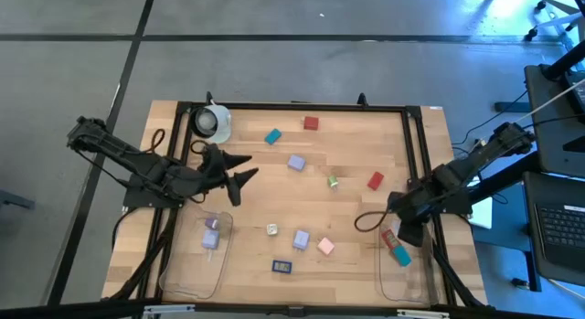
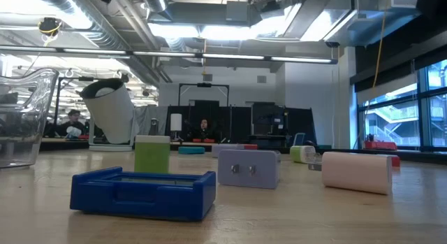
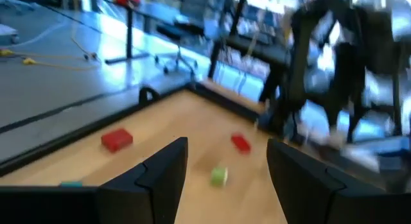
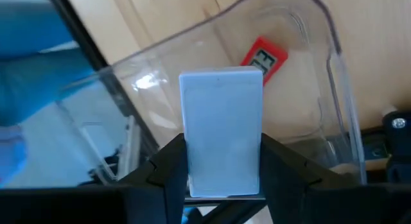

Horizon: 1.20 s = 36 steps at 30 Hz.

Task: Pick & Place Office items
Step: Put the white timer into the right transparent bin

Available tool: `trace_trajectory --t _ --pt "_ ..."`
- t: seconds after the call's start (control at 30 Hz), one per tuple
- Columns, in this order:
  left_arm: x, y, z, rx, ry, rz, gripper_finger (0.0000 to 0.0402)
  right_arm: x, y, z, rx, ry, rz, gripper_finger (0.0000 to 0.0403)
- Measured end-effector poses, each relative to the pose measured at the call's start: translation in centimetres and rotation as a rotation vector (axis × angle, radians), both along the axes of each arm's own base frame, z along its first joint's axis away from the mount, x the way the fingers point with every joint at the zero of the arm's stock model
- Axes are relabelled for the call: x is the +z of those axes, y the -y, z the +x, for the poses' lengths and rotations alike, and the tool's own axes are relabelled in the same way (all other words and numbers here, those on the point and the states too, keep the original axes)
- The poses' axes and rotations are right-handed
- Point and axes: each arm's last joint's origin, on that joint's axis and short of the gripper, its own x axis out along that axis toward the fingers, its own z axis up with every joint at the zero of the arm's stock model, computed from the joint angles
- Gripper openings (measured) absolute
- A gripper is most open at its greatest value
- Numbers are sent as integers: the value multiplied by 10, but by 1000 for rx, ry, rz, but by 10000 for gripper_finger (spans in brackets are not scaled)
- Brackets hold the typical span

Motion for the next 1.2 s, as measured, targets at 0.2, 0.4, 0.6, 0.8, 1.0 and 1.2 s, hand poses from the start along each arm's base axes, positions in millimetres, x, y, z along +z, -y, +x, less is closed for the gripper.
trace_trajectory --t 0.2,0.4,0.6,0.8,1.0,1.2 --pt "12 -5 4 15 65 62 208 -25 -17 5 66 -106 -92 156" --pt "17 -5 4 22 105 58 208 -50 -25 2 107 -169 -107 156" --pt "17 -4 5 -17 125 15 209 -71 -27 -1 91 -163 -92 159" --pt "16 -2 6 -92 166 -81 208 -78 -27 -3 90 -152 -107 163" --pt "16 -2 6 -93 200 -153 208 -79 -26 -3 79 -135 -132 199" --pt "16 -2 6 -84 202 -153 209 -79 -26 -3 64 -139 -133 248"
